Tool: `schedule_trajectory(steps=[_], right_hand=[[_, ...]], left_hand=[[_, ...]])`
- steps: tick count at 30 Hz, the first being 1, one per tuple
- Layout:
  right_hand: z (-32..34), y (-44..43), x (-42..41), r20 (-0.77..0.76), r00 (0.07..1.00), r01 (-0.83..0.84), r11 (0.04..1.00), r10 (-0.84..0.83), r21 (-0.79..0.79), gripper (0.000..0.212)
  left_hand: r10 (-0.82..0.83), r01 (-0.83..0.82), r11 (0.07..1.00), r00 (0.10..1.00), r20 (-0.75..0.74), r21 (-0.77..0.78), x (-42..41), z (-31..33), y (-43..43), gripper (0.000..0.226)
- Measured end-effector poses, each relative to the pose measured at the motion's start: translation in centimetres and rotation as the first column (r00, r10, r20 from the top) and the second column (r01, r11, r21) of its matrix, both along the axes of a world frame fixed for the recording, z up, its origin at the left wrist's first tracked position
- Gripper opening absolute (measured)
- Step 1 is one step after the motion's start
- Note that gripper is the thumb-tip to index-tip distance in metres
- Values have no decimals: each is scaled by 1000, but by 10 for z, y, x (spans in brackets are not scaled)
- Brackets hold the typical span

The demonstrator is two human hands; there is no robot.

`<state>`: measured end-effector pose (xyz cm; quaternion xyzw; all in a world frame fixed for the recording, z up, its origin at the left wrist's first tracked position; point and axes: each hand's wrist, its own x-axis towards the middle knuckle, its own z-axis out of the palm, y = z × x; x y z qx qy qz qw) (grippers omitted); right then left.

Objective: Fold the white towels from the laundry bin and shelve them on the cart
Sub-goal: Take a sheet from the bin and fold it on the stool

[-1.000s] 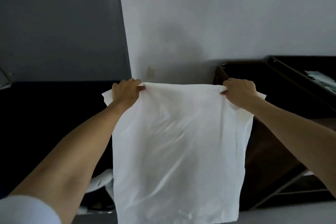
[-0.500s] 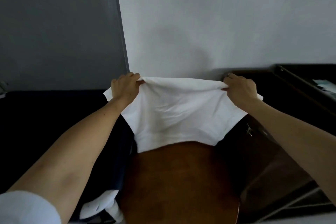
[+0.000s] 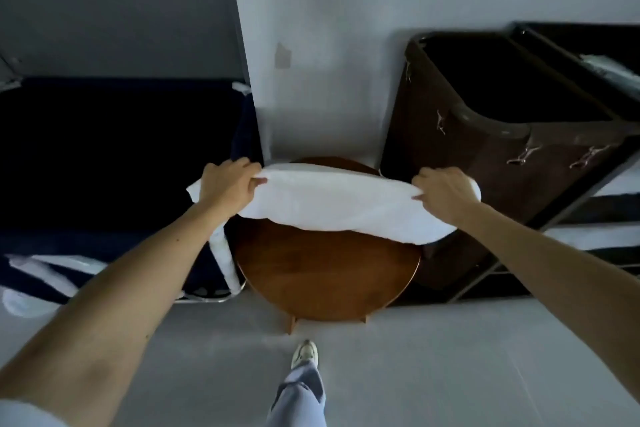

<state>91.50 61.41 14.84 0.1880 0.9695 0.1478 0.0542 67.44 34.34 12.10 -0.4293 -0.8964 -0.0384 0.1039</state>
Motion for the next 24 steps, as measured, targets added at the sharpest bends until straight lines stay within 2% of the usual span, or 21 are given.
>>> schedule_trajectory(steps=[6,8,14,20,24], right_hand=[[-64,-47,59,150,988,52,994,-37,-100,30],[-81,-57,69,169,985,62,990,-41,-124,30],[-108,-66,86,194,972,179,954,-133,-240,29],[-98,-35,59,85,966,258,903,-244,-343,22],[-89,-4,21,41,972,233,912,-233,-337,24]], left_hand=[[6,26,969,992,126,-248,65,-56,-39,34],[26,23,961,985,172,-277,78,-77,-51,34],[36,8,972,982,183,-235,96,-117,-59,30],[98,-89,995,939,330,-43,62,-113,-25,23],[136,-134,991,948,287,-27,26,-104,11,25]])
